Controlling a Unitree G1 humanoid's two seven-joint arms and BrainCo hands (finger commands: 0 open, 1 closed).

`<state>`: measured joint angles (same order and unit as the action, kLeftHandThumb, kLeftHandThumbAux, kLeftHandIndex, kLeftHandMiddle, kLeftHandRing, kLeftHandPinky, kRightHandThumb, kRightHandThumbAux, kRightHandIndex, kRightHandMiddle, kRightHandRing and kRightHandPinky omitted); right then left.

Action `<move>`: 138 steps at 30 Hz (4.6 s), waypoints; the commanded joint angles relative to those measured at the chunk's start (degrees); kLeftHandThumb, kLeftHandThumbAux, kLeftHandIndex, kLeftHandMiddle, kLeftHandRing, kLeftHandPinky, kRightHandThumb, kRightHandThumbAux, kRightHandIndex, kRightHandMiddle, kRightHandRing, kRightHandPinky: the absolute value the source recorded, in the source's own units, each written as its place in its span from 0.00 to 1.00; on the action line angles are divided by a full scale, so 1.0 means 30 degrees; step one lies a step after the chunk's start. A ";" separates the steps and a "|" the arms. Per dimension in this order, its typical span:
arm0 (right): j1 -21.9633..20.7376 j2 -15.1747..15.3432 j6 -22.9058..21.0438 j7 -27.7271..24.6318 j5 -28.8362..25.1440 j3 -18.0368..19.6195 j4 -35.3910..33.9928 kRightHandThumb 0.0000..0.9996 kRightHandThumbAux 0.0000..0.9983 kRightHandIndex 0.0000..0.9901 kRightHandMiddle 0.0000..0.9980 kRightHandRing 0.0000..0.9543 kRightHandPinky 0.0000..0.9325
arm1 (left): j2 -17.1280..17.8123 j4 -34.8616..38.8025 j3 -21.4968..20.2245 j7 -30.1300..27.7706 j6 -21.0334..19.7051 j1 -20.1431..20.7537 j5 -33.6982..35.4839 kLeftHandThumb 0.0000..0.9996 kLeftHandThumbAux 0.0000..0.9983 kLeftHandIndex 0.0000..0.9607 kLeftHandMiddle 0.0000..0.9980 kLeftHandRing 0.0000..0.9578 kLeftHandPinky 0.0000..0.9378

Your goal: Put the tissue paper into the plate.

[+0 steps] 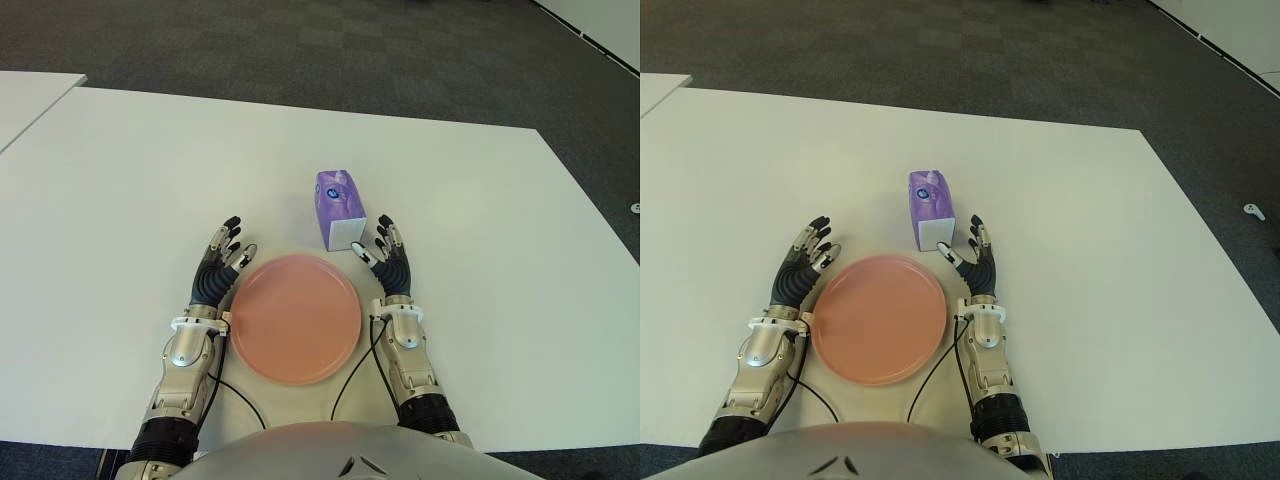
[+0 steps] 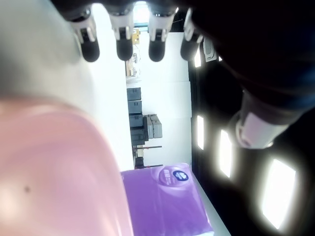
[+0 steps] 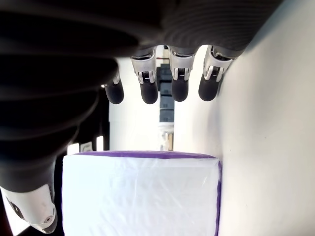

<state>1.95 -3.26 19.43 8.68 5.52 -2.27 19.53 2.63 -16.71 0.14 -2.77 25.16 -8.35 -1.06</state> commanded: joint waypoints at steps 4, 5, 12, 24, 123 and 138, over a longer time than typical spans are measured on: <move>0.2247 -0.0177 -0.2319 0.0122 0.0057 -0.0004 0.1569 0.13 0.64 0.00 0.00 0.00 0.00 | -0.0114 -0.0542 0.0037 -0.0053 -0.0759 -0.0624 0.0067 0.00 0.54 0.00 0.00 0.00 0.00; 0.2247 -0.0177 -0.2339 0.0133 0.0068 -0.0007 0.1558 0.13 0.64 0.00 0.00 0.00 0.00 | -0.0113 -0.0526 0.0041 -0.0057 -0.0770 -0.0627 0.0067 0.00 0.54 0.00 0.00 0.00 0.00; 0.2195 -0.0214 -0.2494 0.0302 0.0235 -0.0001 0.1544 0.13 0.64 0.00 0.00 0.00 0.00 | -0.0141 -0.0602 0.0018 -0.0047 -0.0688 -0.0568 0.0106 0.00 0.55 0.00 0.00 0.00 0.00; 0.2142 -0.0152 -0.2808 0.0522 0.0402 -0.0012 0.1338 0.13 0.63 0.00 0.00 0.00 0.00 | -0.0255 -0.0640 0.0075 -0.0036 -0.0844 -0.0478 0.0178 0.00 0.55 0.00 0.00 0.00 0.00; -1.8549 0.6514 -0.9493 -1.1611 0.6097 -0.4356 0.3794 0.10 0.42 0.03 0.00 0.00 0.00 | -0.1382 -0.3771 -0.0116 0.1652 0.0537 0.1527 -0.0665 0.00 0.54 0.00 0.00 0.00 0.00; -1.9465 0.6191 -1.1034 -1.3946 0.7463 -0.6938 0.7571 0.16 0.29 0.01 0.00 0.00 0.00 | -0.1201 -0.4197 -0.0067 0.1734 0.1133 0.1492 -0.1109 0.00 0.55 0.00 0.00 0.00 0.00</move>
<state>-58.16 16.14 -10.08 -30.76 26.89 -20.99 42.78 -0.71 -25.58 -1.10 1.89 30.77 -1.02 -2.96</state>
